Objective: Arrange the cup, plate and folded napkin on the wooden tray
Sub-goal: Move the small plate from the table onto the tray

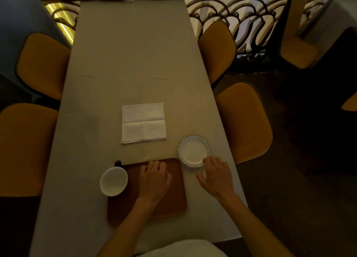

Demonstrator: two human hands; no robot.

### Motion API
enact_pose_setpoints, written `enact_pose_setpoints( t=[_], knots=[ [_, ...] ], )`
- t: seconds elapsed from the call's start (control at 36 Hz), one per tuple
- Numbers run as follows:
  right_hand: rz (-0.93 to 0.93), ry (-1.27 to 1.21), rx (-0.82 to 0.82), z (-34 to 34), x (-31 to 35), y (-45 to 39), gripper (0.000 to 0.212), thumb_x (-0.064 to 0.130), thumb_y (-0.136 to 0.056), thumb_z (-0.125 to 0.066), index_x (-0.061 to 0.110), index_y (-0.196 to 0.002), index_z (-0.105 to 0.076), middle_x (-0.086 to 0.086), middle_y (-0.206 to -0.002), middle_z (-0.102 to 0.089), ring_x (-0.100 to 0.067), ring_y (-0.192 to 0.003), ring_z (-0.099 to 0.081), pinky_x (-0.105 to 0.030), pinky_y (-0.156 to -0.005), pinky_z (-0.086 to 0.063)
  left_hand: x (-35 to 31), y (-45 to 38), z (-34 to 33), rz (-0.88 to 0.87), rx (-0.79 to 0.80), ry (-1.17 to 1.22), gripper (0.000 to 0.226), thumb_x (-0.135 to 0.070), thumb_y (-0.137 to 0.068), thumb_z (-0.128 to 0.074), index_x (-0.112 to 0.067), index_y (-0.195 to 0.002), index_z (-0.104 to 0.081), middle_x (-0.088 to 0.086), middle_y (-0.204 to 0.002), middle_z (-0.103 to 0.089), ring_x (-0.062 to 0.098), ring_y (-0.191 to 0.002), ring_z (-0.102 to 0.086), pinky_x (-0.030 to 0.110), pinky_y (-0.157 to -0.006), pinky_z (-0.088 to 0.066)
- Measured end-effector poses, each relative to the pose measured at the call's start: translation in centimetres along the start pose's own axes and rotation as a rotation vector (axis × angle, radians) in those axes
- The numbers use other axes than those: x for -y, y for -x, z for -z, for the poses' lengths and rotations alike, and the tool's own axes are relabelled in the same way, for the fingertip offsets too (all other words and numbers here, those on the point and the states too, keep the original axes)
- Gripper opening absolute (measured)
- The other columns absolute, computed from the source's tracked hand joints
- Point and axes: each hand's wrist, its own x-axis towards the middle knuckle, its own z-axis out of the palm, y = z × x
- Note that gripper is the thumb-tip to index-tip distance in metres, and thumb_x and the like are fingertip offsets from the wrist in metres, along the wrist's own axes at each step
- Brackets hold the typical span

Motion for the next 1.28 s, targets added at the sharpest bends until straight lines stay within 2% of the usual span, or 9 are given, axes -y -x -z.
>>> enact_pose_setpoints(
  t=[0.14,0.31,0.44,0.56,0.81,0.92,1.0,1.06,1.28],
  knots=[
    [0.007,-0.011,-0.008,0.0,-2.6,-1.6,0.028,0.044,-0.084,-0.049,0.022,-0.1,-0.053,0.002,-0.096,-0.058,-0.017,-0.089,-0.052,-0.032,-0.075,-0.044,-1.8,-1.9,-0.4,0.003,-0.022,-0.001,0.017,-0.033,-0.081,-0.045,-0.022,-0.084,-0.058,-0.002,-0.082,-0.061,0.02,-0.083,-0.057,0.037,-0.075,-0.043],
    [-0.001,-0.011,-0.032,-0.7,-4.5,-3.2,0.025,0.043,-0.084,-0.054,0.02,-0.095,-0.054,0.002,-0.09,-0.058,-0.019,-0.084,-0.054,-0.031,-0.069,-0.043,-2.7,-4.5,-1.6,0.031,-0.001,-0.013,0.016,-0.035,-0.083,-0.042,-0.023,-0.08,-0.054,-0.003,-0.079,-0.058,0.02,-0.082,-0.055,0.037,-0.074,-0.042],
    [-0.015,-0.006,-0.069,-1.6,-4.8,-5.3,0.027,0.045,-0.083,-0.053,0.019,-0.091,-0.054,0.001,-0.086,-0.055,-0.019,-0.08,-0.051,-0.032,-0.067,-0.041,-2.7,-6.9,-3.3,-0.042,0.03,-0.001,0.015,-0.034,-0.079,-0.043,-0.023,-0.081,-0.054,-0.003,-0.081,-0.058,0.021,-0.083,-0.055,0.037,-0.071,-0.042],
    [-0.041,-0.009,-0.027,-2.7,-5.1,-7.1,0.028,0.047,-0.085,-0.049,0.019,-0.09,-0.052,0.002,-0.085,-0.054,-0.019,-0.079,-0.05,-0.032,-0.068,-0.04,-2.5,-8.5,-4.8,-0.069,0.063,0.015,0.018,-0.035,-0.08,-0.045,-0.023,-0.085,-0.056,-0.003,-0.083,-0.06,0.022,-0.084,-0.056,0.037,-0.072,-0.042],
    [-0.052,0.02,0.042,-5.9,-8.1,-9.4,0.026,0.042,-0.083,-0.053,0.016,-0.084,-0.051,-0.002,-0.079,-0.054,-0.024,-0.075,-0.053,-0.035,-0.061,-0.04,-2.4,-11.1,-8.1,-0.048,0.179,-0.014,0.036,-0.037,-0.083,-0.022,-0.019,-0.087,-0.053,0.002,-0.086,-0.059,0.026,-0.087,-0.054,0.039,-0.073,-0.042],
    [-0.056,0.04,0.086,-6.8,-9.0,-9.5,0.028,0.044,-0.084,-0.054,0.016,-0.081,-0.051,-0.003,-0.077,-0.055,-0.026,-0.073,-0.054,-0.035,-0.059,-0.04,-2.4,-11.4,-8.9,-0.01,0.204,-0.024,0.028,-0.034,-0.087,-0.029,-0.02,-0.083,-0.053,0.002,-0.083,-0.059,0.026,-0.084,-0.054,0.039,-0.071,-0.042],
    [-0.041,0.02,0.126,-7.2,-9.5,-9.5,0.031,0.046,-0.087,-0.049,0.017,-0.081,-0.051,-0.003,-0.077,-0.055,-0.026,-0.073,-0.054,-0.036,-0.06,-0.041,-2.2,-11.6,-9.5,-0.003,0.223,-0.039,0.008,-0.023,-0.088,-0.05,-0.019,-0.084,-0.055,0.003,-0.084,-0.061,0.027,-0.084,-0.055,0.039,-0.068,-0.043],
    [-0.021,-0.005,0.135,-7.4,-9.6,-9.6,0.032,0.047,-0.088,-0.044,0.016,-0.082,-0.052,-0.003,-0.078,-0.056,-0.026,-0.074,-0.054,-0.036,-0.061,-0.041,-2.2,-11.8,-9.5,0.004,0.233,-0.042,0.005,-0.019,-0.086,-0.059,-0.018,-0.082,-0.056,0.003,-0.082,-0.061,0.027,-0.081,-0.056,0.036,-0.065,-0.044],
    [-0.017,-0.183,0.253,-8.2,-9.6,-10.2,0.024,0.036,-0.097,-0.046,0.016,-0.085,-0.049,-0.005,-0.085,-0.055,-0.026,-0.081,-0.052,-0.04,-0.068,-0.043,-2.4,-12.4,-9.7,0.054,0.332,0.079,0.015,-0.023,-0.097,-0.045,-0.013,-0.095,-0.057,0.01,-0.097,-0.06,0.031,-0.095,-0.052,0.04,-0.077,-0.042]
  ],
)
